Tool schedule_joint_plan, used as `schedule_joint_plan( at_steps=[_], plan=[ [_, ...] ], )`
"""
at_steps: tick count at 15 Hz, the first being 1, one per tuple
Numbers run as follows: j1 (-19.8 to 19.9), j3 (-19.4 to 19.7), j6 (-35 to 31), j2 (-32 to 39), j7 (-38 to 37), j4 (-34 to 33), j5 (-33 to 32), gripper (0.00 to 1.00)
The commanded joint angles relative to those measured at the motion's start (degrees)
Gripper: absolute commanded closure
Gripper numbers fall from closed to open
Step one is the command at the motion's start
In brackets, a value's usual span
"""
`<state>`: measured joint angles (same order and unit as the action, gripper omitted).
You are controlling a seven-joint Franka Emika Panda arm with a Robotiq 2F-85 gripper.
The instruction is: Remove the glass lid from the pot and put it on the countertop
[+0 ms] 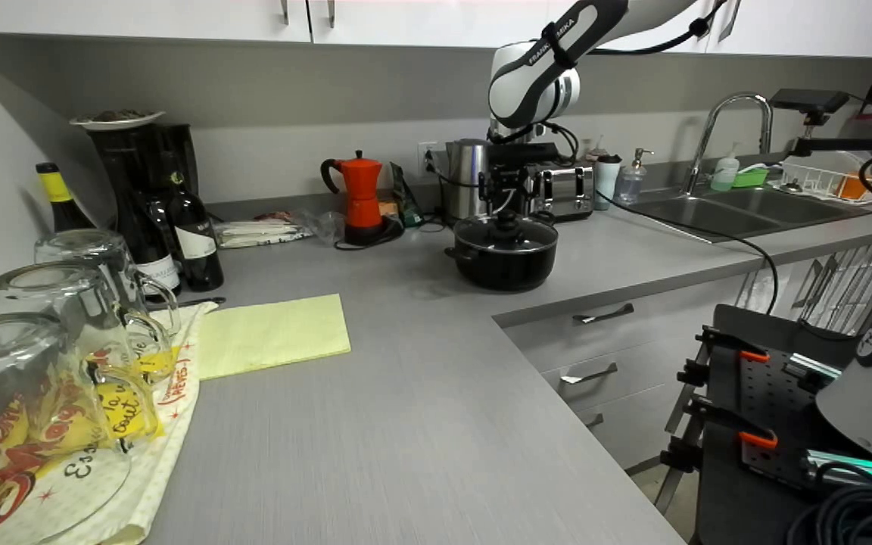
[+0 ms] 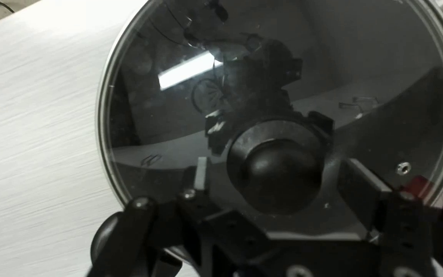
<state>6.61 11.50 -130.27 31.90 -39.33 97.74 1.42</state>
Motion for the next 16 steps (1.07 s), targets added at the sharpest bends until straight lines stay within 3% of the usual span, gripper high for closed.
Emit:
schedule_joint_plan(
  at_steps=[1,5,9,16],
  plan=[
    [-0.8,0.9,1.5,0.8,-1.0,-1.5,0.1,0.47],
    [-0.8,0.9,1.1,0.4,-0.9,-1.2,0.2,0.75],
    [-0.9,0.8,-0.4,-2.3,0.0,1.7,0.0,0.75],
    [-2.2,2.0,-6.5,-12.2,1.0,12.5,-3.7,0.75]
  ],
)
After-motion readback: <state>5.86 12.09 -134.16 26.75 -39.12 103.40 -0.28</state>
